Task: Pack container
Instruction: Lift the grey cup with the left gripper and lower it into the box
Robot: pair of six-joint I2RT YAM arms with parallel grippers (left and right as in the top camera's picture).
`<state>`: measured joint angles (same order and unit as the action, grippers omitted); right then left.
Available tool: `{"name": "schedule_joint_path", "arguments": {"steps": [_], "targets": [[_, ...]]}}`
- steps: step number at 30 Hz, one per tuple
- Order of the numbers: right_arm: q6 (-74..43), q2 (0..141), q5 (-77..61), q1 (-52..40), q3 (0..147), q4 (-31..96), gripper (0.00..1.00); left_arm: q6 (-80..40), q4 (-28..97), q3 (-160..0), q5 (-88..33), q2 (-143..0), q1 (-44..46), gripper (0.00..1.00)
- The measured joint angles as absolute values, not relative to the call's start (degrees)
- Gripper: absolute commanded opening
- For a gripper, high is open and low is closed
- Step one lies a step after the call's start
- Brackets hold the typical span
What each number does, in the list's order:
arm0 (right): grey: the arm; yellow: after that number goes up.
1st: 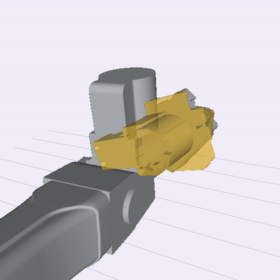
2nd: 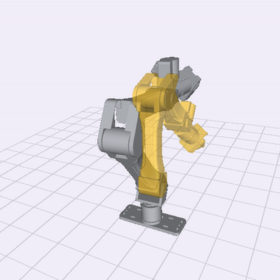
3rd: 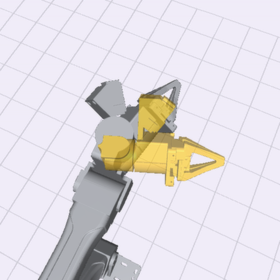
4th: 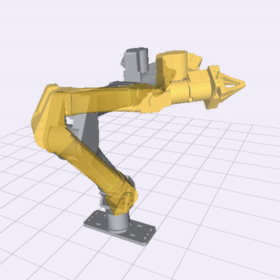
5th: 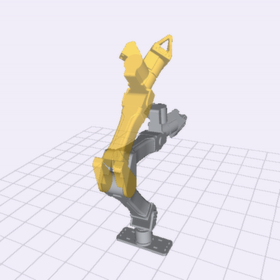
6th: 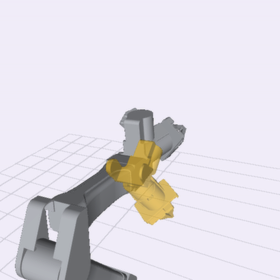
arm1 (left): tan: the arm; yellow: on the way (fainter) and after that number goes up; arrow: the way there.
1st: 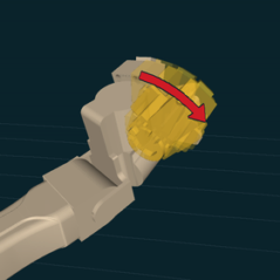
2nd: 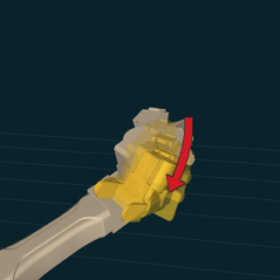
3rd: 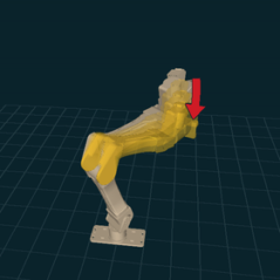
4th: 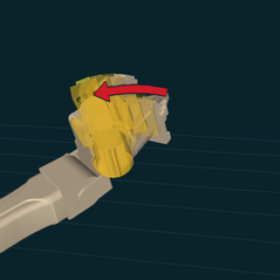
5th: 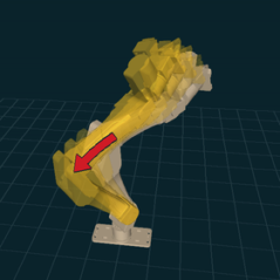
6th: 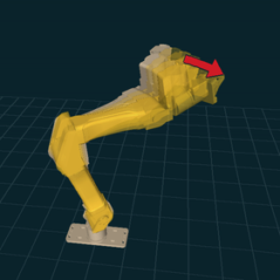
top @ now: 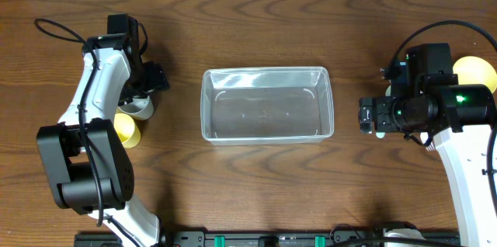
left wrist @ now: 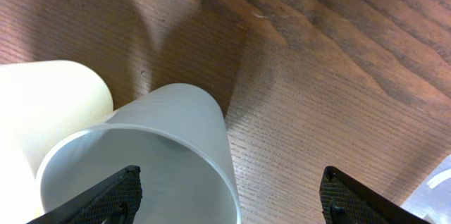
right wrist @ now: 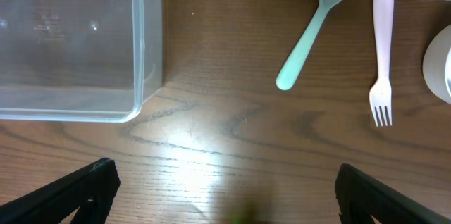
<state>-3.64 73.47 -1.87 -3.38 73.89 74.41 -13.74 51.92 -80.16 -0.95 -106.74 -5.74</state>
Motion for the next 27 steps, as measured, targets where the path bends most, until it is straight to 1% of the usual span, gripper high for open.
{"name": "schedule_joint_path", "arguments": {"steps": [2, 4, 9, 14, 17, 18, 27], "targets": [[-3.6, 73.5, -1.8, -3.4, 73.9, 74.4, 0.99, -13.7, 51.5, -79.8, -1.0, -106.7, -5.7, 0.8], [-3.6, 73.5, -1.8, -3.4, 73.9, 74.4, 0.99, -13.8, 51.0, -79.3, -1.1, -106.7, -5.7, 0.77], [-3.6, 73.5, -1.8, -3.4, 73.9, 74.7, 0.99, -13.7, 49.9, -78.0, -1.1, -106.7, -5.7, 0.75], [-3.6, 73.5, -1.7, -3.4, 73.9, 75.1, 0.99, -14.0, 49.5, -77.5, -1.1, -106.7, -5.7, 0.57], [-3.6, 73.5, -1.7, -3.4, 73.9, 75.2, 0.99, -13.9, 49.5, -77.4, -1.1, -106.7, -5.7, 0.5], [-3.6, 73.5, -1.7, -3.4, 73.9, 75.2, 0.99, -14.0, 49.5, -77.4, -1.1, -106.7, -5.7, 0.45], [-3.6, 73.5, -1.7, -3.4, 73.9, 75.4, 0.99, -13.9, 49.5, -77.4, -1.1, -106.7, -5.7, 0.25]]}}
